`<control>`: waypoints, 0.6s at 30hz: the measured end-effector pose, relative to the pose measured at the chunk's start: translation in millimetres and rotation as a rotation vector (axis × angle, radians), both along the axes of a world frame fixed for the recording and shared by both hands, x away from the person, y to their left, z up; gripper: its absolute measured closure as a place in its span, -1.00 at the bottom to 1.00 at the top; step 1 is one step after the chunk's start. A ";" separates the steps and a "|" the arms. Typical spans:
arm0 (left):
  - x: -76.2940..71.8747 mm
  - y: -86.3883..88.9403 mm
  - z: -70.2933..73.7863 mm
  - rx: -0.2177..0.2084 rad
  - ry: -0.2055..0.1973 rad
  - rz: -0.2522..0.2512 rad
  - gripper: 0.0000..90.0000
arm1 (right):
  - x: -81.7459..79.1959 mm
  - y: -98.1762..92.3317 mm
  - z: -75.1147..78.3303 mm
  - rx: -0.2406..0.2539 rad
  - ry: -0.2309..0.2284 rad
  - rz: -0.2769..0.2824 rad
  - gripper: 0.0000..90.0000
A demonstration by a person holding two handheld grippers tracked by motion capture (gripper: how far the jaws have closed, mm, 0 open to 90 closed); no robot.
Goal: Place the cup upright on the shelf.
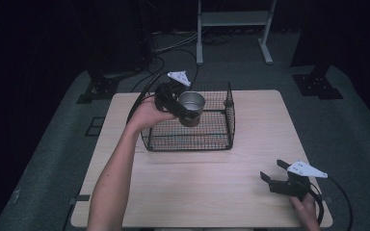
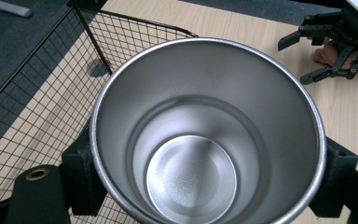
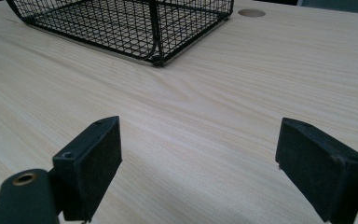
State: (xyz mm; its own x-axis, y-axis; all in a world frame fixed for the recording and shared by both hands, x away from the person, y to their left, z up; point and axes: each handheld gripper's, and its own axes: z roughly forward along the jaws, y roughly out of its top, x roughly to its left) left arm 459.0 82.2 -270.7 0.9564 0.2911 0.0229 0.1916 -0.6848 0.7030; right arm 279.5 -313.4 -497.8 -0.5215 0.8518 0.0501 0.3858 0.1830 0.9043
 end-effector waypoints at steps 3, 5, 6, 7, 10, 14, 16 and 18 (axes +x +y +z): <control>6.1 -0.3 -1.5 -0.003 -0.003 0.019 -0.60 | 0.2 -0.4 0.0 -0.002 -0.002 0.002 -0.70; 10.5 -1.0 -2.6 -0.003 0.002 0.026 -0.60 | 0.2 -0.6 0.0 -0.002 -0.003 0.002 -0.70; 12.5 -1.9 -3.1 0.000 0.001 0.033 -0.60 | 0.2 -0.6 0.0 -0.002 -0.003 0.003 -0.70; 14.6 -2.9 -3.7 0.004 -0.001 0.039 -0.60 | 0.3 -0.6 0.0 -0.002 -0.004 0.003 -0.70; 20.1 -6.3 -4.3 -0.004 -0.010 0.058 -0.60 | 0.4 -0.8 0.0 -0.001 -0.006 0.003 -0.70; 28.3 -10.5 -4.9 -0.009 -0.012 0.066 -0.60 | -0.3 -0.5 0.2 0.007 0.004 0.000 -0.70; 32.0 -14.0 -5.8 -0.003 -0.009 0.066 -0.60 | -0.4 -0.6 0.2 0.009 0.005 0.001 -0.70; 36.0 -17.1 -6.4 -0.003 -0.004 0.065 -0.60 | -0.4 -0.7 0.2 0.010 0.004 0.001 -0.70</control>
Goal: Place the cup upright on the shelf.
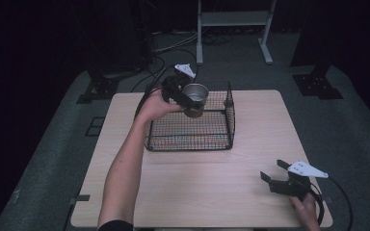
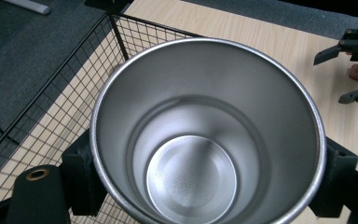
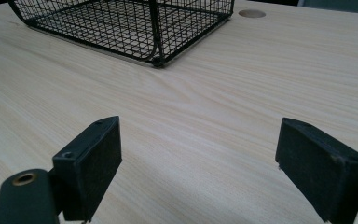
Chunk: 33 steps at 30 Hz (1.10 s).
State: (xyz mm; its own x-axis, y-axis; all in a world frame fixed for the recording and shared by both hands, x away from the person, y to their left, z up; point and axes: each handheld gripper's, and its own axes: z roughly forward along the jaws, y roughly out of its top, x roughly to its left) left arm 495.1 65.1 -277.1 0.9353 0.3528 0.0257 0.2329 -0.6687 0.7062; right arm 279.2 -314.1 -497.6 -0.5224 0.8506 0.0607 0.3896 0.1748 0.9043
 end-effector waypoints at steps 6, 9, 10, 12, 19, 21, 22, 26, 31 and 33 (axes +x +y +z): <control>10.0 -11.0 -4.6 -0.001 0.006 0.002 -0.60 | -0.1 -0.2 0.0 0.002 -0.001 0.001 -0.70; 15.0 -15.2 -9.0 0.002 0.016 0.005 -0.60 | 0.1 -0.5 0.0 0.002 -0.003 0.001 -0.70; 16.6 -16.1 -10.7 0.004 0.018 0.007 -0.60 | 0.1 -0.5 -0.1 0.001 -0.005 0.002 -0.70; 20.9 -17.0 -14.4 0.008 0.032 0.011 -0.60 | 0.1 -0.5 0.0 0.001 -0.004 0.002 -0.70; 33.1 -24.1 -31.5 0.032 0.047 0.037 -0.60 | 0.0 -0.4 -0.1 0.001 -0.003 0.004 -0.70; 35.0 -26.6 -36.5 0.045 0.048 0.041 -0.61 | 0.1 -0.5 -0.1 0.006 -0.002 0.004 -0.70; 35.4 -27.8 -38.6 0.050 0.043 0.046 -0.61 | 0.2 -0.7 -0.1 0.007 -0.002 0.005 -0.70; 37.1 -31.5 -44.6 0.054 0.036 0.057 -0.61 | 0.3 -1.2 -0.2 0.008 -0.003 0.008 -0.70; 40.0 -33.6 -52.7 0.076 0.041 0.062 -0.61 | 0.0 -1.2 0.0 0.008 0.000 0.010 -0.70; 41.6 -33.6 -56.7 0.073 0.051 0.066 -0.61 | 0.0 -1.1 0.0 0.007 0.000 0.011 -0.70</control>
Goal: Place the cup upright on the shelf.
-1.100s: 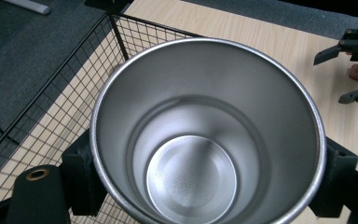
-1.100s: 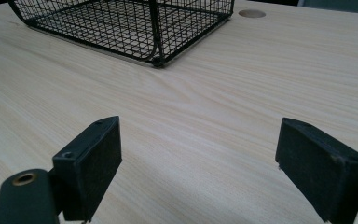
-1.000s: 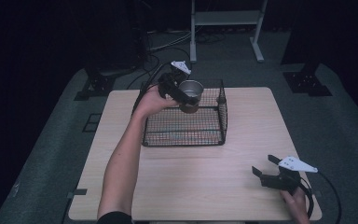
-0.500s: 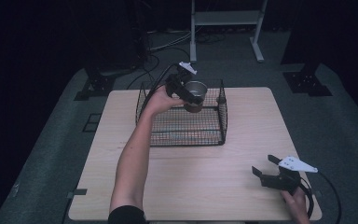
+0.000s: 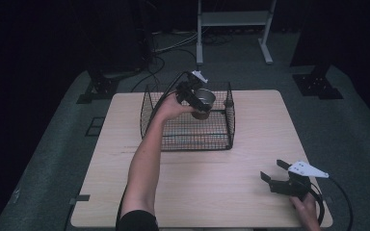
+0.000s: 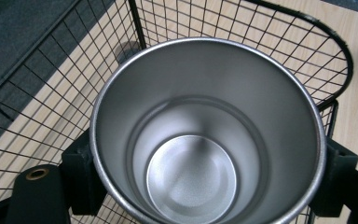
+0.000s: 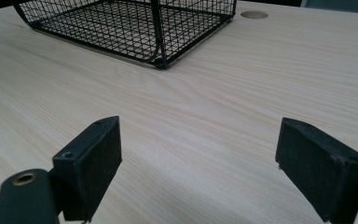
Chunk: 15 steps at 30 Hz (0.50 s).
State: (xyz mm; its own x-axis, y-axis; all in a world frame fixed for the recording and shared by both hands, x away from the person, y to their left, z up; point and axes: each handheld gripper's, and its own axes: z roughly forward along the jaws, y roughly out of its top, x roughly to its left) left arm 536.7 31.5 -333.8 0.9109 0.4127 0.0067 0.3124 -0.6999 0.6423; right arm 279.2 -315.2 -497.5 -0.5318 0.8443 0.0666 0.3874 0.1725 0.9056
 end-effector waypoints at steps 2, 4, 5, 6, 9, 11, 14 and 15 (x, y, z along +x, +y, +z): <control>1.2 -1.4 -4.6 0.011 0.008 0.004 -0.61 | 0.0 0.1 0.0 0.002 0.001 -0.001 -0.70; 2.0 -3.1 -9.4 0.026 0.010 0.002 -0.61 | 0.0 -0.1 0.0 0.004 0.002 -0.002 -0.70; 2.4 -4.0 -12.1 0.027 0.012 0.005 -0.61 | 0.0 -0.1 0.1 0.004 0.003 -0.002 -0.70; 2.8 -4.6 -14.6 0.029 0.014 0.011 -0.61 | 0.1 0.0 0.0 0.006 0.002 -0.002 -0.70; 4.2 -5.4 -22.5 0.033 0.021 0.018 -0.61 | 0.1 0.0 -0.1 0.007 0.001 -0.002 -0.70; 5.2 -5.8 -27.2 0.045 0.029 0.022 -0.61 | 0.3 -0.2 -0.1 0.006 -0.002 -0.002 -0.70; 7.0 -6.8 -33.7 0.063 0.043 0.024 -0.61 | 0.7 -0.3 -0.3 0.003 -0.006 0.000 -0.70; 7.4 -7.5 -35.5 0.072 0.045 0.024 -0.61 | 0.6 -0.1 -0.3 0.003 -0.005 0.001 -0.70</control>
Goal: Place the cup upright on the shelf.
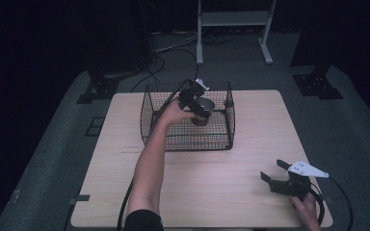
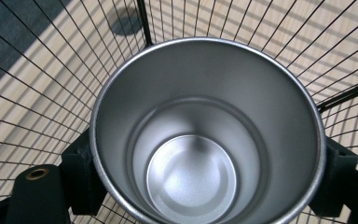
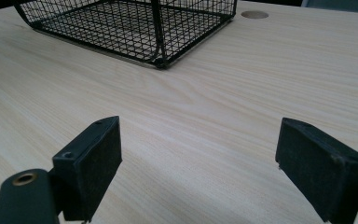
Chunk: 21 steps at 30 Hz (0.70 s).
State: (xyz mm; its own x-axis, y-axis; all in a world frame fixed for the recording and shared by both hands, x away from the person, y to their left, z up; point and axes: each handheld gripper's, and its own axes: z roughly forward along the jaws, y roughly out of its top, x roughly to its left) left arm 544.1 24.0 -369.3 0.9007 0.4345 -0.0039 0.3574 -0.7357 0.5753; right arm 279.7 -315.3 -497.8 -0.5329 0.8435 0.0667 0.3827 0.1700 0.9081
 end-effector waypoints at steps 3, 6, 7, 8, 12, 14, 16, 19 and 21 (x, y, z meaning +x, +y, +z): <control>1.2 -2.6 -5.2 0.016 0.006 0.000 -0.61 | -0.1 -0.1 0.0 0.003 0.004 0.000 -0.70; 2.3 -5.3 -9.9 0.016 0.009 -0.001 -0.61 | 0.0 -0.1 0.0 0.003 0.004 0.001 -0.70; 2.6 -6.6 -11.4 0.019 0.010 0.000 -0.61 | 0.0 -0.1 0.0 0.002 0.004 0.001 -0.70; 2.9 -7.6 -12.9 0.025 0.010 -0.001 -0.61 | 0.0 -0.1 0.0 0.002 0.003 0.001 -0.70; 3.9 -10.1 -19.5 0.029 0.027 0.000 -0.61 | 0.0 -0.3 0.0 0.002 0.003 0.002 -0.70; 4.0 -10.5 -22.2 0.042 0.031 -0.003 -0.61 | -0.2 -0.1 0.1 0.002 0.004 0.002 -0.70; 4.1 -10.2 -26.1 0.041 0.035 0.000 -0.61 | 0.0 0.0 0.1 0.000 0.003 0.003 -0.70; 5.5 -8.9 -32.5 0.053 0.045 0.006 -0.61 | 0.0 -0.2 0.1 0.001 0.003 0.003 -0.70; 6.6 -7.9 -35.8 0.057 0.052 0.010 -0.61 | -0.2 0.1 0.1 0.004 0.007 0.002 -0.70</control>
State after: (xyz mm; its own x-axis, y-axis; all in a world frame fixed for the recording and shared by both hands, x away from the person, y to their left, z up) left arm 550.7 16.1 -405.1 0.8956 0.4441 -0.0255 0.3930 -0.7632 0.5128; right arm 279.5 -315.2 -497.7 -0.5346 0.8419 0.0734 0.3885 0.1677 0.9060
